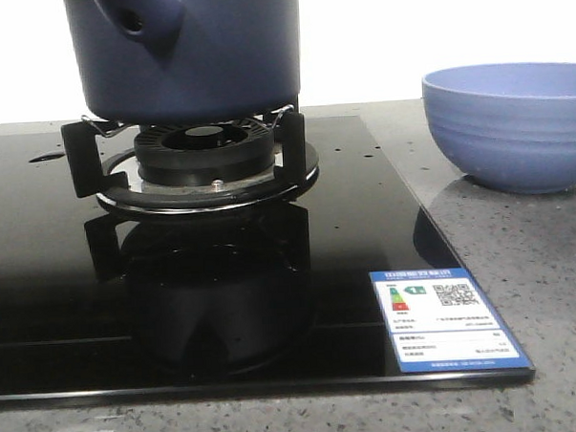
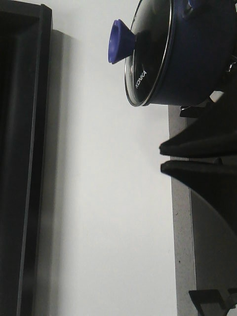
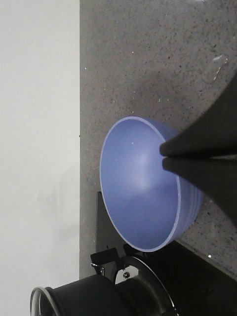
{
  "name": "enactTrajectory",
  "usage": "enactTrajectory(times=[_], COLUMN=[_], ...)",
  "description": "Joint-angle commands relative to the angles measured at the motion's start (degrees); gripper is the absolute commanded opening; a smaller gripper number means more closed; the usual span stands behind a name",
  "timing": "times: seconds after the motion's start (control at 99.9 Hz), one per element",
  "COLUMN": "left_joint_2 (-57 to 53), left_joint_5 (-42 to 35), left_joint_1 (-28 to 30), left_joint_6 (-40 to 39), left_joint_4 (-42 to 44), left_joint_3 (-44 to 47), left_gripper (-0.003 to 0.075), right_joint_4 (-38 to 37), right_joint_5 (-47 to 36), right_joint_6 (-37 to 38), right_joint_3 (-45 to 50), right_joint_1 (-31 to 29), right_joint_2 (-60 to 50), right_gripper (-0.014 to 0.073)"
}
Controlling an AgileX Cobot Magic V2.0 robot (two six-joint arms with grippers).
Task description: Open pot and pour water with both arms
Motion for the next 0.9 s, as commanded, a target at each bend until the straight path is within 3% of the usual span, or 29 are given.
enactTrajectory(times=[0.0,0.25,0.531,0.581,0.891], left_joint_2=[0.6,-0.6,-10.1,-11.8,-11.7], left_joint_5=[-4.1,-4.4,-3.5,0.8,5.5], left_joint_1=[0.1,9.4,11.4,11.4,11.3], left_joint_6=[-1.4,-34.1,-35.1,-35.1,-35.1], left_joint_4=[1.5,28.2,30.2,30.7,31.1], left_joint_3=[-1.1,6.4,18.0,17.9,17.9], left_gripper=[-0.002,-0.002,-0.002,-0.002,-0.002], right_joint_4=[1.0,1.0,1.0,1.0,1.0], right_joint_5=[-3.7,-3.7,-3.7,-3.7,-3.7], right_joint_6=[-0.6,-0.6,-0.6,-0.6,-0.6], right_joint_3=[-1.4,-1.4,-1.4,-1.4,-1.4], right_joint_1=[-0.4,-0.4,-0.4,-0.4,-0.4], right_joint_2=[0.2,0.2,0.2,0.2,0.1], right_gripper=[-0.0064,-0.0064,-0.0064,-0.0064,-0.0064])
